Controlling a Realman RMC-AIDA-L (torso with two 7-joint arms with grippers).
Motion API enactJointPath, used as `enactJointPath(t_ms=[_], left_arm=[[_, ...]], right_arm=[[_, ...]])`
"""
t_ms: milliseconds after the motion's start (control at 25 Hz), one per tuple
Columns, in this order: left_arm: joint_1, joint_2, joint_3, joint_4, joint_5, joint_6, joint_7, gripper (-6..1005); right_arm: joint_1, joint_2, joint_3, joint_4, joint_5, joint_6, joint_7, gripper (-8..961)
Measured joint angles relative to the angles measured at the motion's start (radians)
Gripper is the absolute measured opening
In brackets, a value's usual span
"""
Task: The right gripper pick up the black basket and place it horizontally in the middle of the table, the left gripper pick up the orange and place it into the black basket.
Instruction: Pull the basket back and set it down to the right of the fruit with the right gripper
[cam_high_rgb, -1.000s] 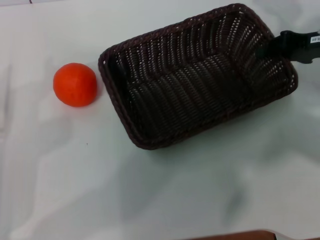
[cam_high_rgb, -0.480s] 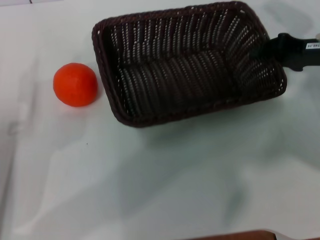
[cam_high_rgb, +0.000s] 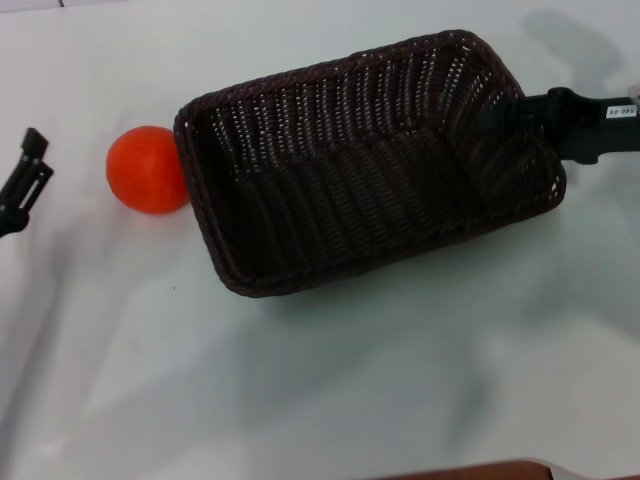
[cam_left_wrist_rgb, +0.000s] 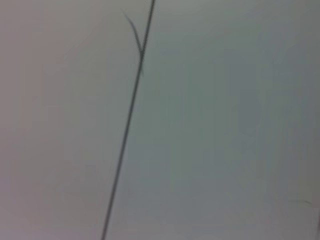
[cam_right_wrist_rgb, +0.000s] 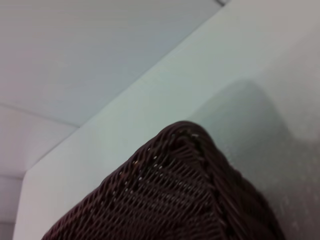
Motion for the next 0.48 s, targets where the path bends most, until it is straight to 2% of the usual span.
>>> enactJointPath(t_ms=[200, 480], left_arm=[[0.015, 0.01, 0.092, -0.054, 0.0, 0.035, -0.084, 912], [0.006, 0.022, 0.131, -0.071, 0.01, 0.106, -0.122, 908]], right_arm=[[-0.006, -0.001, 0.0, -0.003, -0.004, 0.075, 0.013, 605], [-0.058, 0.001, 0.009, -0.041, -0.007, 0.089, 0.003, 756]])
